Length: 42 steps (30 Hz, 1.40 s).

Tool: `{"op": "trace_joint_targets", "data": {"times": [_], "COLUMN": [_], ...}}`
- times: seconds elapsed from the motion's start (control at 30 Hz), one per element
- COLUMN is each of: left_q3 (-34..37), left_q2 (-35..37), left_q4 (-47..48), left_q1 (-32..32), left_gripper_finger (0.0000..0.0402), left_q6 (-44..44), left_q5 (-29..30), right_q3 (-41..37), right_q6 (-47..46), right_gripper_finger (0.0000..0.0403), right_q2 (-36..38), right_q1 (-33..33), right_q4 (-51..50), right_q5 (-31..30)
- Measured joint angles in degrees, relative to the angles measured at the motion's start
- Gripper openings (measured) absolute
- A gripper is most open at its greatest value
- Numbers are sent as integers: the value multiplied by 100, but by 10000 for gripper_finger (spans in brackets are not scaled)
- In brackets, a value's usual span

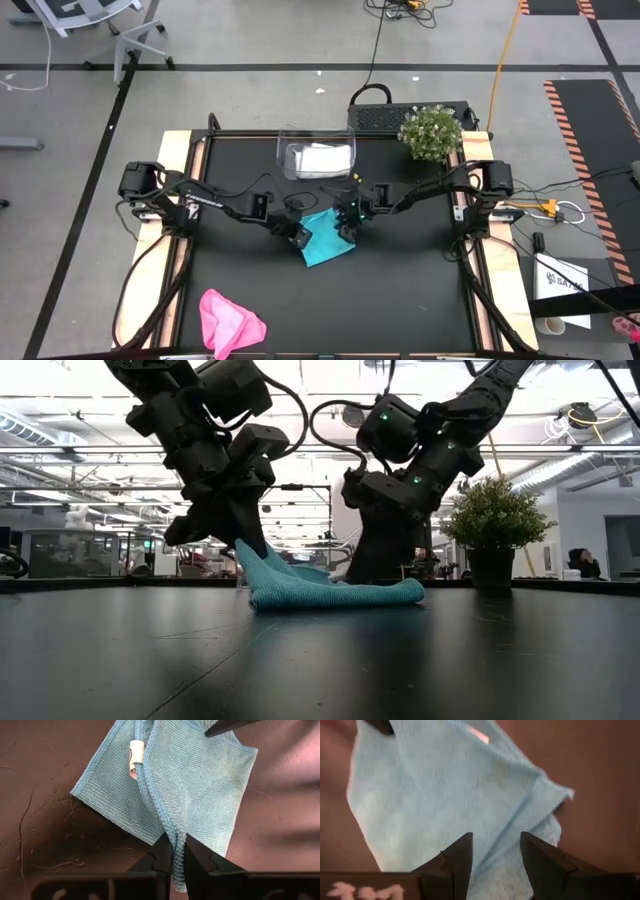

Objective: Fold microfiber towels
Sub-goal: Fold the blue microfiber towel

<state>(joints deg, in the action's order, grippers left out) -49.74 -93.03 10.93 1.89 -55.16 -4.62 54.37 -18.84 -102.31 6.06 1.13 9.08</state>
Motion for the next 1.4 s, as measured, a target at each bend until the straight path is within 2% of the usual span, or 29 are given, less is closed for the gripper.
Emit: {"op": "trace_joint_targets", "data": {"times": [0.27,0.43,0.63,0.77,1.27,1.4], "left_q3": [0,0,0,0,0,0], "left_q2": [0,0,0,0,0,0], "left_q4": [-7,-8,-35,-38,-34,-38], "left_q1": [0,0,0,0,0,0], "left_gripper_finger": [35,35,35,35,35,35], "left_q6": [-24,-45,-46,-48,-22,-19], "left_q5": [0,-3,-7,-9,-31,-31], "right_q3": [7,8,2,-6,0,0], "right_q6": [-316,-319,-304,-292,-283,-278], "right_gripper_finger": [155,155,155,155,155,155], "right_q2": [-405,-322,194,145,0,36], "right_q1": [-125,-108,-24,-38,-55,-36], "right_q4": [610,447,-29,-327,-254,-543], "right_q5": [179,170,149,151,138,143]}}
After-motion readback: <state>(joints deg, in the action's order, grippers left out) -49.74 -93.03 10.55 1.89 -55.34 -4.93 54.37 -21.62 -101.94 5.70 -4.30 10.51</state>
